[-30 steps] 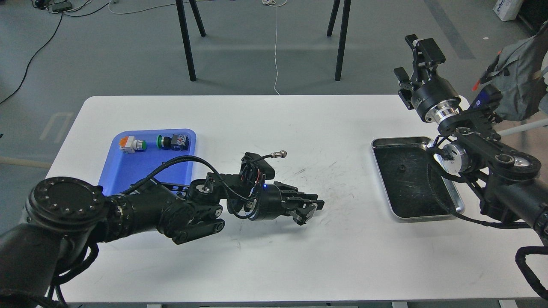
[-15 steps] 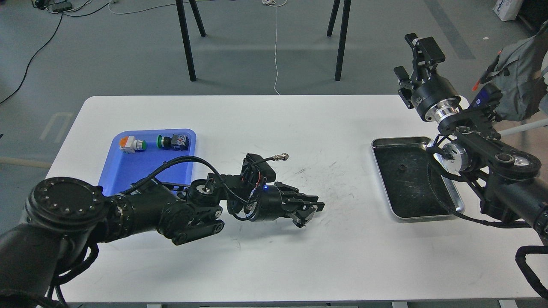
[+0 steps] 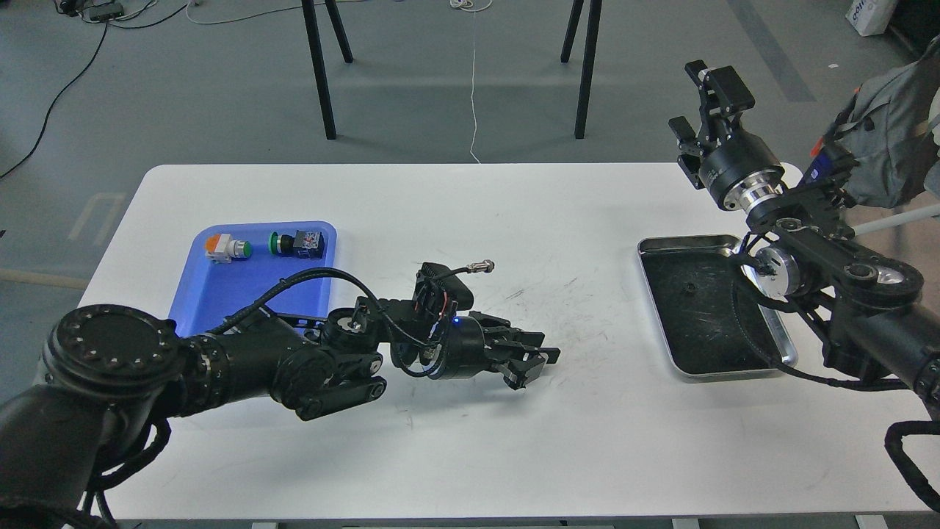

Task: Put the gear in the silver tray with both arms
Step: 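Lower the left gripper to the table center and release the gear, then retract the left arm and reach the right gripper toward the gear, then lower the right gripper onto the black gear and grasp it, then carry the gear into the silver tray and open the right gripper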

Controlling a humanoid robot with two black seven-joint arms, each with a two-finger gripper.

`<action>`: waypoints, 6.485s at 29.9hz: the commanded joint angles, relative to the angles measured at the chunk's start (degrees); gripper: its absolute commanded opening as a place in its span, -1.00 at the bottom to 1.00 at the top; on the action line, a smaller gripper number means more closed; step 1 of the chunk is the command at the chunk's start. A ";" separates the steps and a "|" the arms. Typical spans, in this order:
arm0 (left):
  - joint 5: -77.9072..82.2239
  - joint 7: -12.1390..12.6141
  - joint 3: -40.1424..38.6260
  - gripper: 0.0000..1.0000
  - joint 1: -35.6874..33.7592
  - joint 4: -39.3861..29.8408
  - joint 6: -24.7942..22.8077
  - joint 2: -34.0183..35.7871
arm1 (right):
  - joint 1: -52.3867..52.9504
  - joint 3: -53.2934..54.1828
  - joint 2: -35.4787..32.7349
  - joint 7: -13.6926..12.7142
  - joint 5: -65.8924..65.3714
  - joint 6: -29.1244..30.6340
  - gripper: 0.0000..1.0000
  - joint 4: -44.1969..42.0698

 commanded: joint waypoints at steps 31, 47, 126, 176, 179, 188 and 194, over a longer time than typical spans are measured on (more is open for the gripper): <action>-38.37 0.00 -30.70 1.00 0.44 0.60 -18.17 12.21 | 2.02 -8.38 -15.34 0.00 0.41 -0.44 0.89 17.65; -45.79 0.00 -31.25 1.00 0.62 4.46 -34.17 16.26 | 11.51 -26.84 -15.61 0.00 -1.88 0.44 0.89 23.46; -59.32 0.00 -34.06 1.00 4.13 27.14 -35.62 14.76 | 32.70 -74.31 13.04 0.00 -55.49 6.94 0.01 17.22; -59.32 0.00 -34.06 1.00 4.92 28.99 -35.62 14.15 | 31.83 -61.48 -9.53 0.00 -39.60 7.91 -0.97 12.91; -59.32 0.00 -34.06 1.00 4.92 28.99 -35.62 14.24 | 30.51 -61.05 -13.57 0.00 -33.98 7.82 -0.96 13.79; -59.24 0.00 -33.88 1.00 4.92 29.08 -35.62 14.15 | 20.67 -58.50 -19.65 0.00 -21.94 7.38 -0.96 13.71; -59.23 0.00 -33.62 1.00 4.83 29.08 -35.62 14.15 | 13.99 -55.25 -21.23 0.00 -17.53 6.94 -0.96 15.02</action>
